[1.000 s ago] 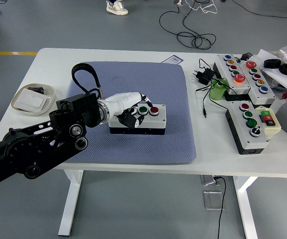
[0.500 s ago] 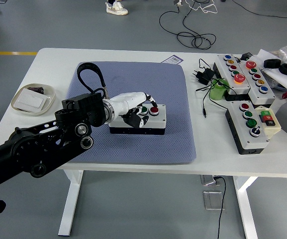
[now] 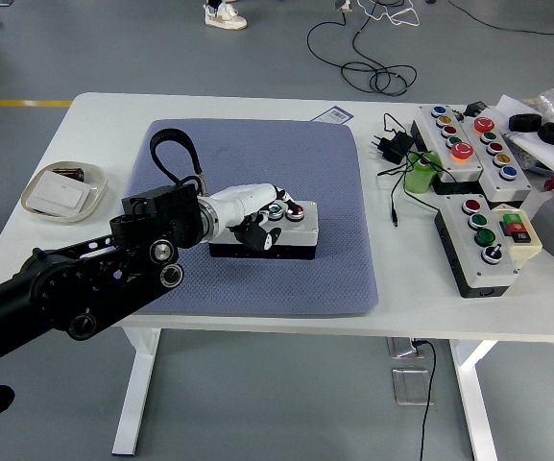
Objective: Pick up the button,place it on the desk,press the button,press the button
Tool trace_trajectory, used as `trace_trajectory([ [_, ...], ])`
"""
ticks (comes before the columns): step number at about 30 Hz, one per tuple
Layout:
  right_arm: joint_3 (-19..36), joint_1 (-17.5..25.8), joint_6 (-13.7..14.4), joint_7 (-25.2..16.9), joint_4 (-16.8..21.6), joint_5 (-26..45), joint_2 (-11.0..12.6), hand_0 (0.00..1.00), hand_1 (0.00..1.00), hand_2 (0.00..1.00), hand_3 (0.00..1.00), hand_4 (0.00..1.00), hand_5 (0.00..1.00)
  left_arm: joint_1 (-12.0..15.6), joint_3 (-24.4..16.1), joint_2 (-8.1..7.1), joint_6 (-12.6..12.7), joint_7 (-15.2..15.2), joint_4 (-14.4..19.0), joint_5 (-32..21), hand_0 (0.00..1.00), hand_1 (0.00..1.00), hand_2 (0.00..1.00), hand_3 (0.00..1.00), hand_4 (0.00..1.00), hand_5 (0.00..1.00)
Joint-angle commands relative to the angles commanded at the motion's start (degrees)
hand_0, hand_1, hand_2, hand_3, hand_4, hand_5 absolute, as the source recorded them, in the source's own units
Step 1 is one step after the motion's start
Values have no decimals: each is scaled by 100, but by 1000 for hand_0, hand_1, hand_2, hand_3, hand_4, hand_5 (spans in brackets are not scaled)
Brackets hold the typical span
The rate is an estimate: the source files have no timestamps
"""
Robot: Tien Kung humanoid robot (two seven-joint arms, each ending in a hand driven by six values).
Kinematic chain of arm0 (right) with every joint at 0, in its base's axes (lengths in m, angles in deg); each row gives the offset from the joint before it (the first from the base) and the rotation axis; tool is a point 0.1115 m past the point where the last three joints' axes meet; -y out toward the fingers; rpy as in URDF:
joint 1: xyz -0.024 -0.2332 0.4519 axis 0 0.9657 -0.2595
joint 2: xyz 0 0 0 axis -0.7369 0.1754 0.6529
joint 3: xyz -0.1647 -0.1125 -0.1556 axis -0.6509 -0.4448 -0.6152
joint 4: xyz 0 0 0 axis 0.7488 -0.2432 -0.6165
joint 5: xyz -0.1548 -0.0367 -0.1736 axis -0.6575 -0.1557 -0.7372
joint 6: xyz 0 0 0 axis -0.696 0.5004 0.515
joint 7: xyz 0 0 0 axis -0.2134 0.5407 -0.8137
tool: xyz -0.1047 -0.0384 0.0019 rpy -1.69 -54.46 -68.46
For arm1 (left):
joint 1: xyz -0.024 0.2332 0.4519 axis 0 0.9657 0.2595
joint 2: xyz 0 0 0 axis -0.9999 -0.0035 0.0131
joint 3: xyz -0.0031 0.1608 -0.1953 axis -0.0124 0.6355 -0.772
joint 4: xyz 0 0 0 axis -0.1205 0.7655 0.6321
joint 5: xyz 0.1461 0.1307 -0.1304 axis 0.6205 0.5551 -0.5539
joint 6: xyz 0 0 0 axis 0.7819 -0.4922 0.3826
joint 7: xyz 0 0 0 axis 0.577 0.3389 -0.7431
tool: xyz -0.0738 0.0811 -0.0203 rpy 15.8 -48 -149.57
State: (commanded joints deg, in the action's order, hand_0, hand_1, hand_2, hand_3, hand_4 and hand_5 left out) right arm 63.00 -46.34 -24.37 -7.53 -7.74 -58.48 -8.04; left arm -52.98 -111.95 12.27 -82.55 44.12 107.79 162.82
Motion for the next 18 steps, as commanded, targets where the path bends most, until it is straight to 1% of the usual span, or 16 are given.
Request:
trace_trajectory([
  [5, 5, -12, -2, 7, 0, -22, 0, 643, 508, 547, 590, 242, 369, 19, 69, -16, -47, -51, 8, 3, 24, 2, 31, 814, 465, 2],
  [11, 25, -14, 1, 10, 0, -39, -5, 642, 509, 547, 590, 242, 369, 41, -8, -38, 11, -63, 82, -33, 25, 2, 33, 815, 471, 2],
  [13, 26, -15, 0, 9, 0, -40, -5, 642, 509, 547, 590, 242, 369, 60, -168, -63, 44, -78, 170, -86, 25, 2, 33, 815, 471, 2],
  [14, 25, -17, 0, 8, 0, -40, -5, 642, 509, 547, 590, 242, 369, 76, -279, -76, 74, -99, 220, -143, 27, 2, 34, 836, 481, 2],
  [18, 27, -23, -2, 14, 0, -54, -4, 642, 507, 547, 590, 242, 368, 131, -670, -134, 232, -194, 416, -478, 27, 2, 34, 836, 481, 2],
])
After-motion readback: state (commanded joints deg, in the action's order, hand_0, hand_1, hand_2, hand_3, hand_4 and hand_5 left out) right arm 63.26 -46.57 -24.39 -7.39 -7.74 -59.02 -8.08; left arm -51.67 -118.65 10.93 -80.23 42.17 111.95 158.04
